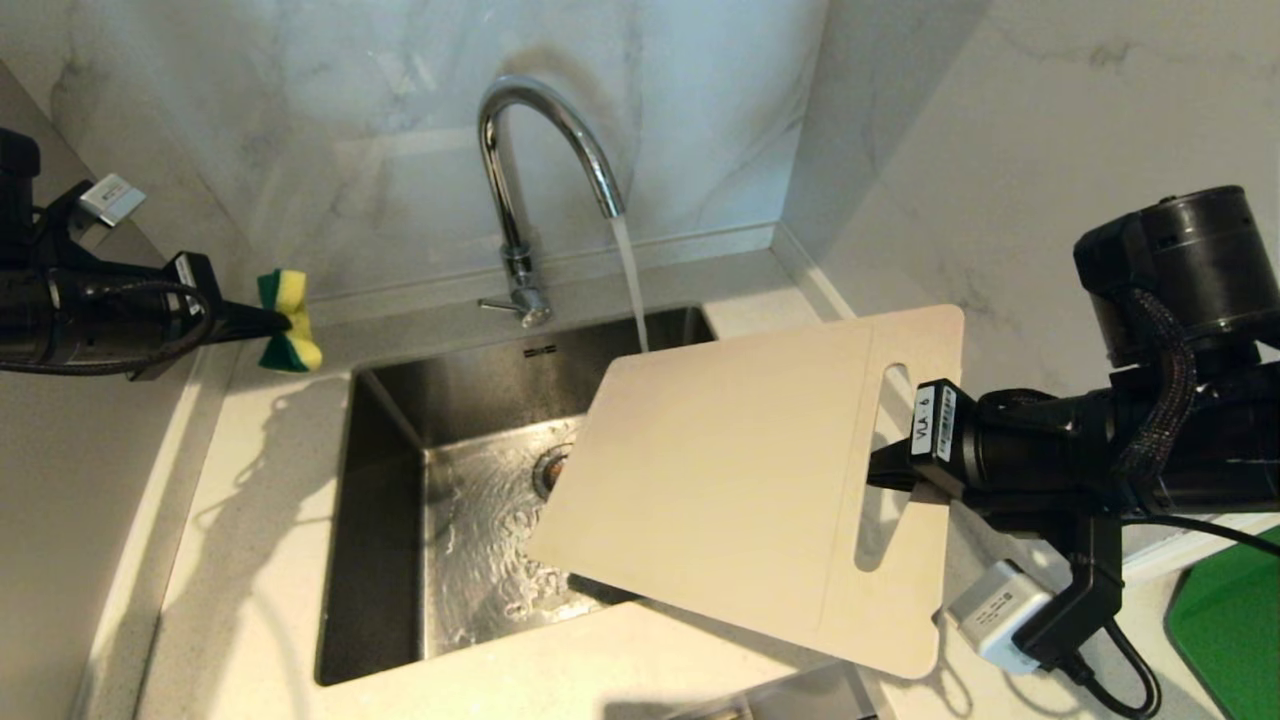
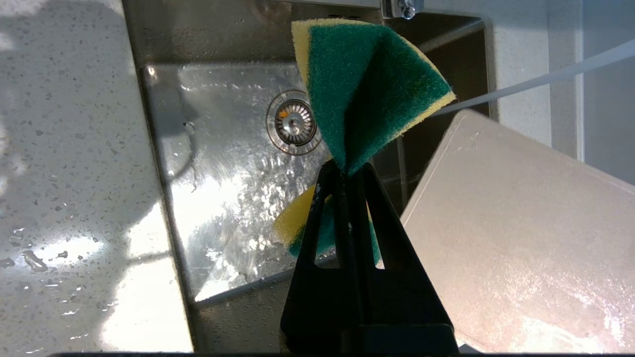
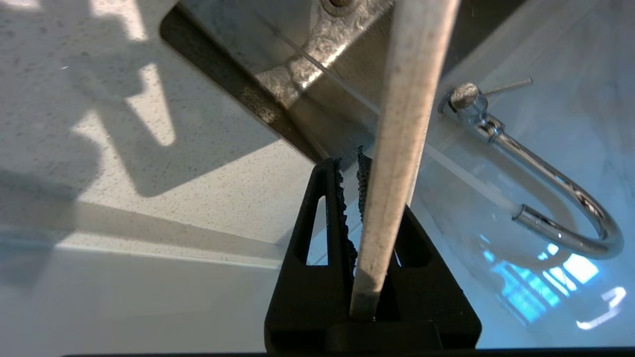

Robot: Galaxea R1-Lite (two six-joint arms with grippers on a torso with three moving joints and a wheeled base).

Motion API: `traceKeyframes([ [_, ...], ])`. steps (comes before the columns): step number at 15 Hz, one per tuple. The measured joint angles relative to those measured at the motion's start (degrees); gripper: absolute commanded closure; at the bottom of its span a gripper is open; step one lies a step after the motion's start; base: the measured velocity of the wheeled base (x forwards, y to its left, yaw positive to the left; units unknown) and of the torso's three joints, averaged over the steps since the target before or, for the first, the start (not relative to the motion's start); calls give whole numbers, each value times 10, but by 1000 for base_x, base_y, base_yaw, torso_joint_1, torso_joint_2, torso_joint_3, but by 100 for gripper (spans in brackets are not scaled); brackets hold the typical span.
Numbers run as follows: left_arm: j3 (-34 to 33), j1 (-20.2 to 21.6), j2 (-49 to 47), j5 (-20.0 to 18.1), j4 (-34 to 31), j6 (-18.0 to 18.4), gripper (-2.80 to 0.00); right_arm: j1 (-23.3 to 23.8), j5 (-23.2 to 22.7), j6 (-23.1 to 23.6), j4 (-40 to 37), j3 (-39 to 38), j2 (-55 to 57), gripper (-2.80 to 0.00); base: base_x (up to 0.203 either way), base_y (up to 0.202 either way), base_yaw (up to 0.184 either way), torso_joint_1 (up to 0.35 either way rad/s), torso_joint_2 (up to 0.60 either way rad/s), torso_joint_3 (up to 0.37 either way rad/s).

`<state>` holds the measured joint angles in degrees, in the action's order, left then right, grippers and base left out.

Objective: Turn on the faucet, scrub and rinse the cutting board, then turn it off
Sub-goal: Pick up the cutting board, then scrub the cutting board underwater

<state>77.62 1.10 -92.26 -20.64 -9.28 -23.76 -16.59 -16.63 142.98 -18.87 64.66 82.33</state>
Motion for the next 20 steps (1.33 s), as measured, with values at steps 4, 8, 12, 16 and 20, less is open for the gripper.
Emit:
traceKeyframes([
  [4, -1, -5, 0, 0, -1, -1, 0, -1, -19, 25, -106, 74, 7, 0, 0, 0, 0, 0, 0, 0],
  [8, -2, -6, 0, 0, -1, -3, 0, -10, -58, 66, -132, 95, 28, 0, 0, 0, 0, 0, 0, 0],
  [12, -2, -10, -1, 0, -1, -4, 0, -22, -58, 115, -180, 147, 56, 0, 0, 0, 0, 0, 0, 0],
  [16, -4, -16, -4, -1, -3, -5, 0, -35, -55, 143, -219, 218, 105, 0, 0, 0, 0, 0, 0, 0],
  [20, -9, -25, -3, 0, -4, -5, 0, -37, -54, 143, -252, 301, 150, 0, 0, 0, 0, 0, 0, 0],
])
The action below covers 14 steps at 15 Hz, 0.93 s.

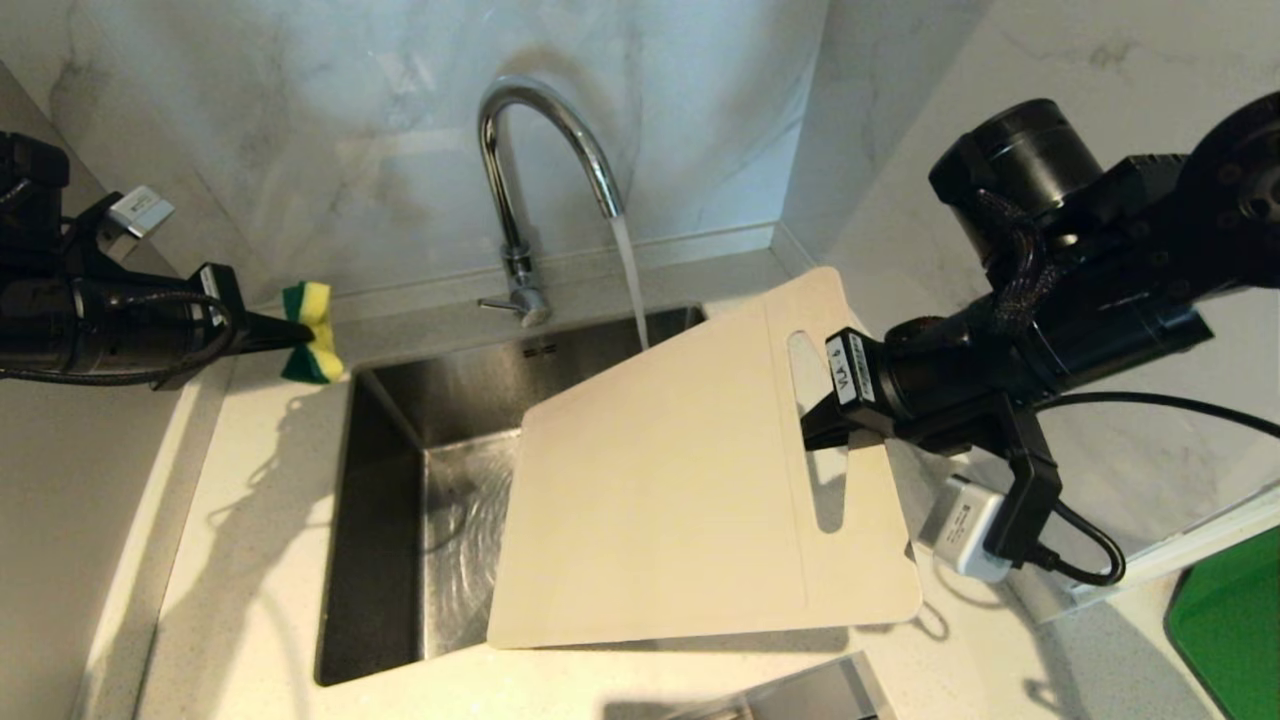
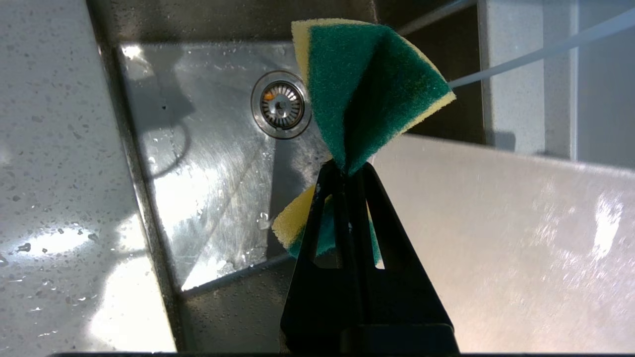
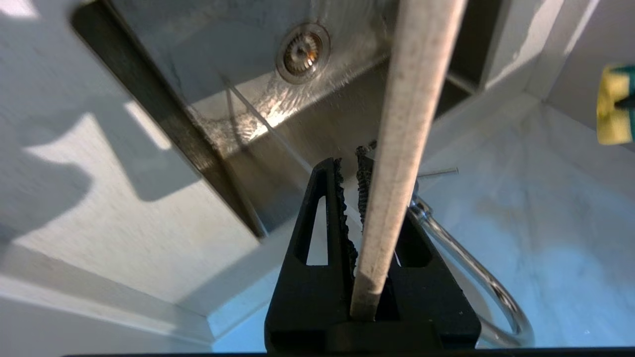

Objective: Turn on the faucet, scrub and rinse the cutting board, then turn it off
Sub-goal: Scrub the cutting board underwater

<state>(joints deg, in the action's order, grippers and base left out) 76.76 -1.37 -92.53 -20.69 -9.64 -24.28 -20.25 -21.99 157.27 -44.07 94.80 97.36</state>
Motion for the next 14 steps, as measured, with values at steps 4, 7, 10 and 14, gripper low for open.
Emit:
traceKeyframes([
  [4, -1, -4, 0, 0, 0, 0, 0, 0, 0, 0, -59, 143, 73, 0, 0, 0, 0, 0, 0, 0],
  [7, -8, -14, 0, 0, 0, 0, 0, 0, 0, 0, -61, 182, 118, 0, 0, 0, 0, 0, 0, 0],
  [10, -10, -22, 0, 0, 0, -11, 0, -3, -1, 0, -52, 187, 138, 0, 0, 0, 0, 0, 0, 0],
  [14, -11, -26, 0, 0, 2, -15, 0, -3, -7, 0, -31, 188, 160, 0, 0, 0, 0, 0, 0, 0],
])
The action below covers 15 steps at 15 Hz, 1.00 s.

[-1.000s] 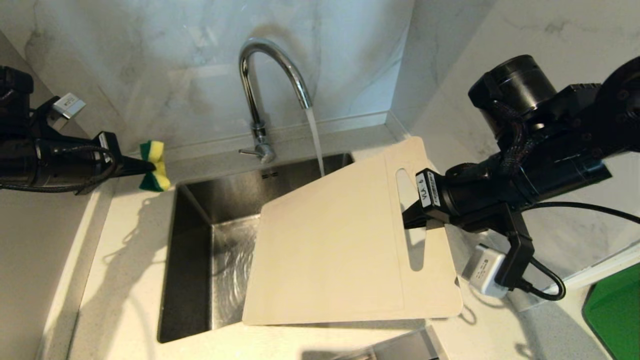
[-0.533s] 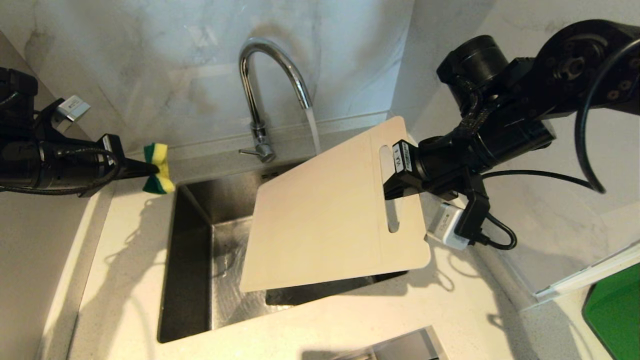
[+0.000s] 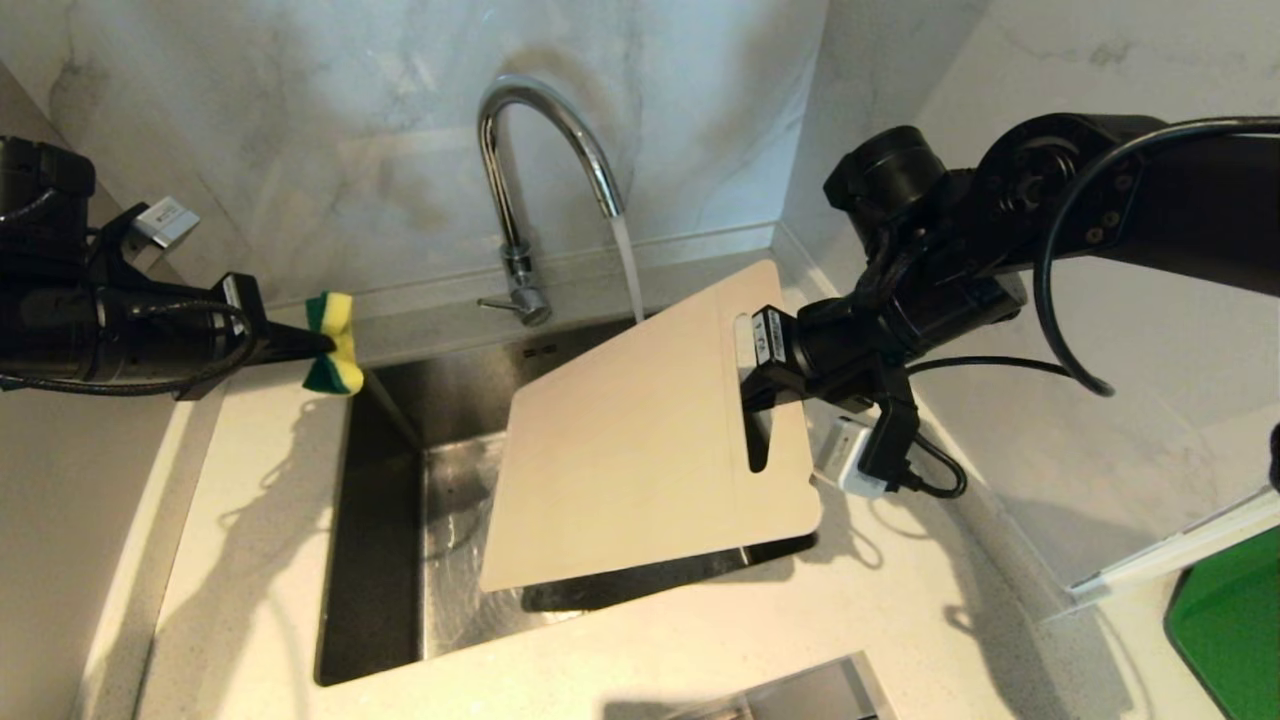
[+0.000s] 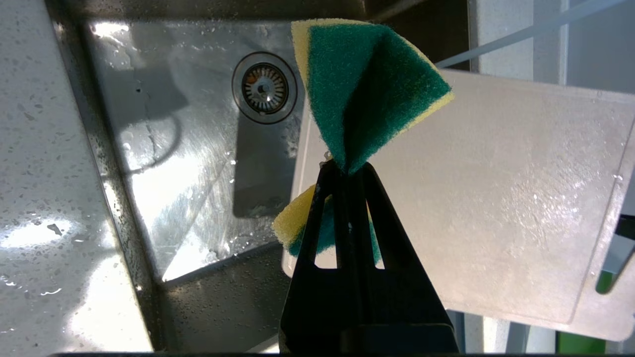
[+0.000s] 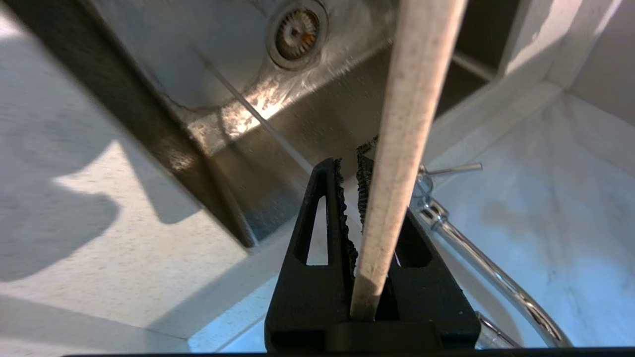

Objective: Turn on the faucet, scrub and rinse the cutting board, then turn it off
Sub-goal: Scrub the cutting board underwater

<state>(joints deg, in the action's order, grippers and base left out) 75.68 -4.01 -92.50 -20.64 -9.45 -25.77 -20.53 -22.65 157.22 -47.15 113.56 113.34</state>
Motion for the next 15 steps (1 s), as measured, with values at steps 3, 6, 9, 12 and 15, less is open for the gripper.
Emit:
traceKeyframes([
  [3, 1, 0, 0, 0, 1, 0, 0, 0, -18, 0, 25, 1, 14, 0, 0, 0, 0, 0, 0, 0],
  [6, 1, 0, 0, 0, 0, 0, 0, 1, -30, 0, 49, 0, 25, 0, 0, 0, 0, 0, 0, 0],
  [9, 1, 0, 0, 0, 0, -1, 0, 1, -51, 0, 81, 0, 39, 0, 0, 0, 0, 0, 0, 0],
  [12, 1, 0, 1, 0, 1, 0, 0, 1, -56, 0, 108, 0, 52, 0, 0, 0, 0, 0, 0, 0],
  [15, 1, 0, 1, 0, 1, 0, 0, 1, -67, 0, 122, 1, 62, 0, 0, 0, 0, 0, 0, 0],
])
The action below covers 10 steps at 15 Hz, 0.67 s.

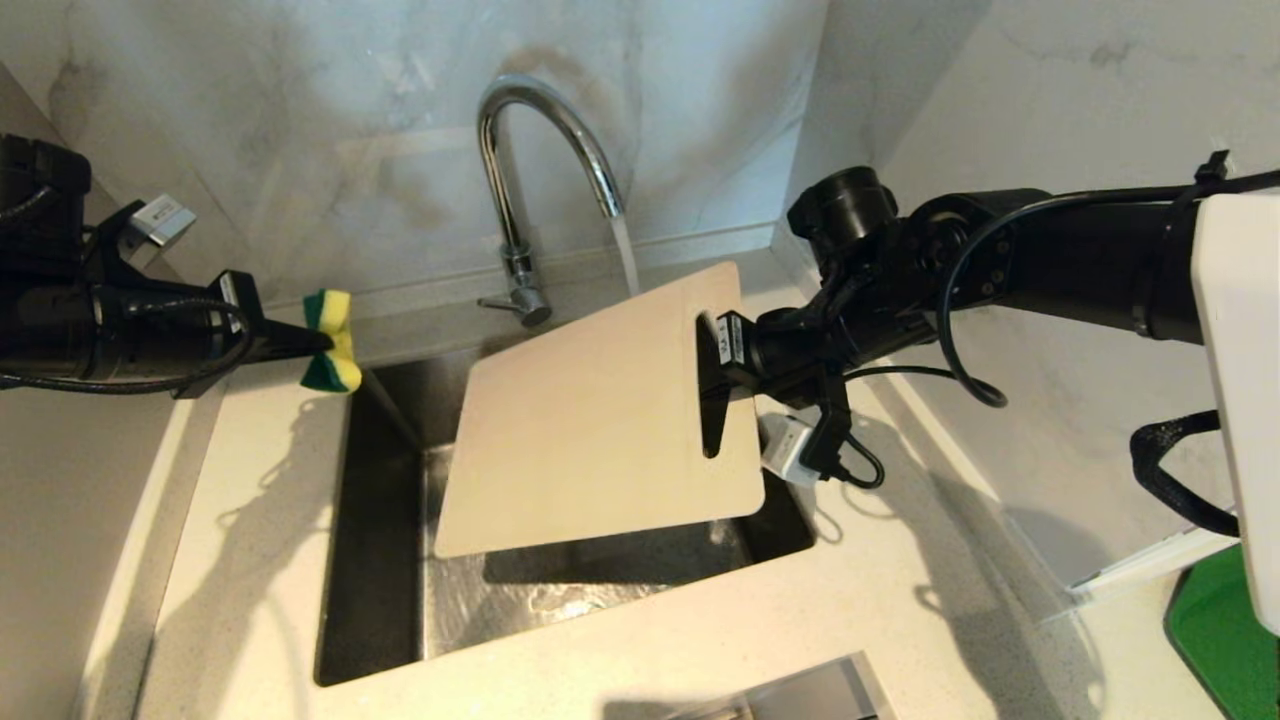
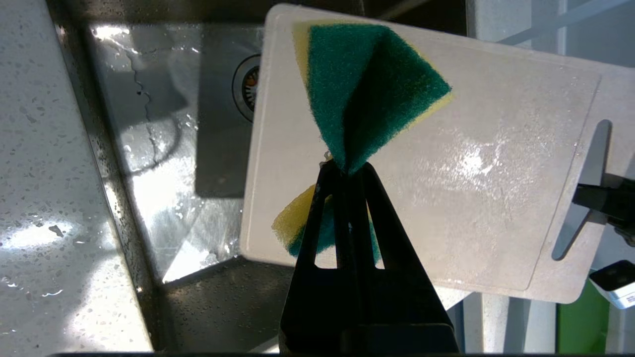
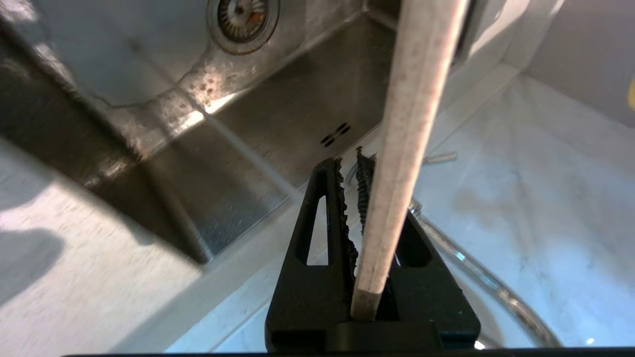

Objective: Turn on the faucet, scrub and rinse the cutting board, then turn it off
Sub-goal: Scrub the cutting board underwater

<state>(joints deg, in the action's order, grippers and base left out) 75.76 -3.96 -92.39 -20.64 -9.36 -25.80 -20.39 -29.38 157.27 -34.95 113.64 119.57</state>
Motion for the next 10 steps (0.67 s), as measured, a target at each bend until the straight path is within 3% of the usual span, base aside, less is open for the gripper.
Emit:
traceKeyframes([
  [10, 1, 1, 2, 0, 0, 0, 0, 8, 0, 0, 58, 0, 22, 0, 0, 0, 0, 0, 0, 0],
])
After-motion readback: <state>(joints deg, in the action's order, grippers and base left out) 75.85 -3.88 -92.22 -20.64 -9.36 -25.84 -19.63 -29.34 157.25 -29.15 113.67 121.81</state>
